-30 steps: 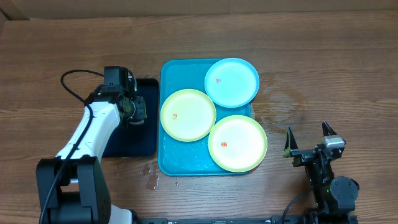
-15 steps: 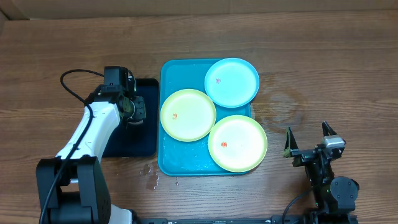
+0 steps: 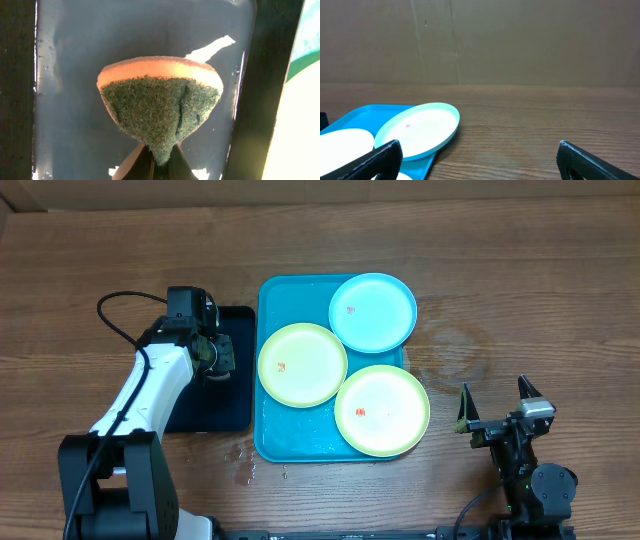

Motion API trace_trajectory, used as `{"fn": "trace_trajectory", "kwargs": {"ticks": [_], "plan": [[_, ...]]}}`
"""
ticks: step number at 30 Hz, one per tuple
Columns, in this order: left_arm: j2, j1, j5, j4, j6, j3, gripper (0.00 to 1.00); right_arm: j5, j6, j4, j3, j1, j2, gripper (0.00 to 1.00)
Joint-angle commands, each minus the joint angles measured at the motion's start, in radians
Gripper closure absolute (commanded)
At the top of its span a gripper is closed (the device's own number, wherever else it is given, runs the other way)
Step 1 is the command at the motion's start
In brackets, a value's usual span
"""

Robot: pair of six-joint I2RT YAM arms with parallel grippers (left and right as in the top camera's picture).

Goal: Clean dirty plates on tray and stack at the side

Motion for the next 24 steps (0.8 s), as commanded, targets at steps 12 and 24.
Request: {"fn": "trace_trajectory", "kwargs": {"ticks": [12,24], "plan": [[0.007,-0.004,-0.016,0.015,-0.011,-0.003,0.96,0.005,-0.001,0.005,-0.011,0.006,-0.005,0.0],[0.007,-0.004,-0.025,0.015,-0.011,-0.003,0.96,0.005,-0.001,0.005,-0.011,0.005,-0.005,0.0]]}}
